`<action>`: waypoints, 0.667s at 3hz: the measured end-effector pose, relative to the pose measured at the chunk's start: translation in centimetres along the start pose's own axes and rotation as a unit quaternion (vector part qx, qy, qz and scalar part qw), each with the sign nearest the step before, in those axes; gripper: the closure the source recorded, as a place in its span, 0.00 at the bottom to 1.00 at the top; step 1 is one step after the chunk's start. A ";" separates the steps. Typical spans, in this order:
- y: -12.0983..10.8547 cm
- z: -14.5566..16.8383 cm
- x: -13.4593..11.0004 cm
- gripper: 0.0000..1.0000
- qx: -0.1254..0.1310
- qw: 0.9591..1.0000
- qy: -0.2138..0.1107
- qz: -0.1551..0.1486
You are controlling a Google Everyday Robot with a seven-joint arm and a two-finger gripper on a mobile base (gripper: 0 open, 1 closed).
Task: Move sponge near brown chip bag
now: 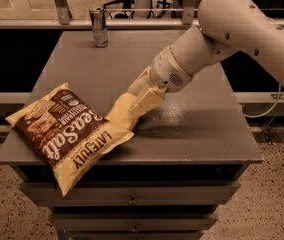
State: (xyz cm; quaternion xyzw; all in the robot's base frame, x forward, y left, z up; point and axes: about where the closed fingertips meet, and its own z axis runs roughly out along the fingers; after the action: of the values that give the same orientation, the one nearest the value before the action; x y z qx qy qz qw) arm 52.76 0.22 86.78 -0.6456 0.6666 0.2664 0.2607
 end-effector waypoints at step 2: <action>0.3 0.0 -0.4 0.00 -0.004 1.000 -0.004 -0.001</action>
Offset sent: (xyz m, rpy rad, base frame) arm -0.0035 -0.0013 0.0071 0.0145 0.0033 -0.0031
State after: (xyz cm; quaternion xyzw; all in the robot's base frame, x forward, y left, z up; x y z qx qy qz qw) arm 52.46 0.51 87.05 -0.6465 0.6636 0.2713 0.2610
